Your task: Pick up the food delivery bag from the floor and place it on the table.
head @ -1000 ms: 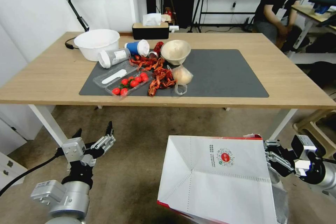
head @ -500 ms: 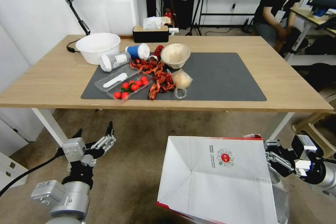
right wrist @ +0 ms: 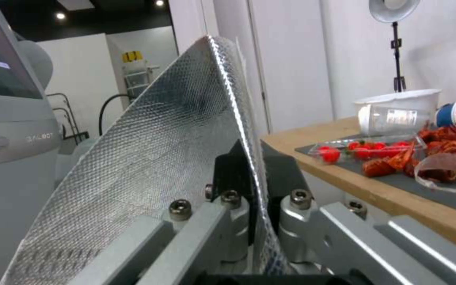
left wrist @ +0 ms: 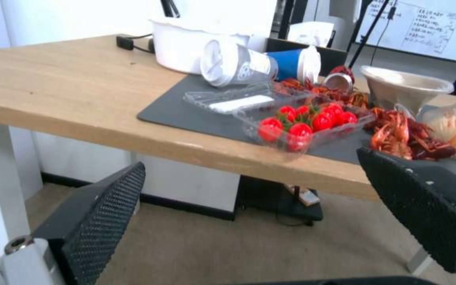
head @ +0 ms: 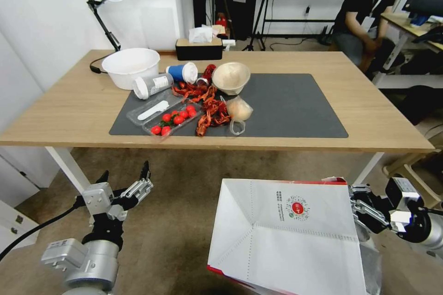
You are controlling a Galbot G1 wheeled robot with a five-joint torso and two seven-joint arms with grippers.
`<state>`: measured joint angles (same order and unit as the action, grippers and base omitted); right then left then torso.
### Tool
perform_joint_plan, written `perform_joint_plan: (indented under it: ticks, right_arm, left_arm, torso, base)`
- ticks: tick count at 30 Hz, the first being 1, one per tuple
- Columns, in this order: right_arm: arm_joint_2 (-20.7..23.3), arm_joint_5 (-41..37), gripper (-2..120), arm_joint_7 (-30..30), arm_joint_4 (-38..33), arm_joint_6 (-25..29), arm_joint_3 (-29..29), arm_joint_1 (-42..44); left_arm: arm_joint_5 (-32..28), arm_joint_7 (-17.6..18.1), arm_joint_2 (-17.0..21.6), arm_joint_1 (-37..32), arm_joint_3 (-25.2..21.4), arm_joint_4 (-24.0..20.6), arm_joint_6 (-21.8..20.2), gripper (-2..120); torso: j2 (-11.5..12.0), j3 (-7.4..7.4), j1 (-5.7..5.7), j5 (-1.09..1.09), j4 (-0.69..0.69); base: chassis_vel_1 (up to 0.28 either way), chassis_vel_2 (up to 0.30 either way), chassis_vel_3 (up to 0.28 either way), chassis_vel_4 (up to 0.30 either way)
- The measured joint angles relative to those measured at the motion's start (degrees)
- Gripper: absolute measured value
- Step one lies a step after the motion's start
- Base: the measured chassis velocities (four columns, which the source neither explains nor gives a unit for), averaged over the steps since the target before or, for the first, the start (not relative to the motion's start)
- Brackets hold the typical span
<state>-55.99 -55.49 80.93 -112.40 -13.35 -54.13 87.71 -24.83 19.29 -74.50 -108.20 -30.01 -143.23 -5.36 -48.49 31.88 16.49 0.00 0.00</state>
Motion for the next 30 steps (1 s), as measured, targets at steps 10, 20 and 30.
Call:
perform_joint_plan:
  ticks: [10,20,30]
  right_arm:
    - [-0.2,0.0,0,0.0,-0.3,0.0,-0.1,0.3]
    - [-0.4,0.3,0,0.5,-0.3,0.0,-0.4,0.5]
    - [-0.4,0.4,0,0.5,0.0,0.0,-0.2,0.3]
  left_arm:
    - [0.0,0.0,0.1,-0.4,-0.1,0.0,0.1,100]
    - [0.2,-0.2,0.1,-0.3,0.1,0.0,0.2,100]
    - [0.1,-0.6,0.1,-0.4,-0.1,0.0,0.1,100]
  torso:
    - [-3.9,2.19,1.70,0.00,0.00]
    - [-6.9,3.87,3.00,0.00,0.00]
    - [-10.2,5.78,4.43,0.00,0.00]
  base:
    - [0.000,0.000,0.000,0.000]
    - [0.000,0.000,0.000,0.000]
    - [0.000,0.000,0.000,0.000]
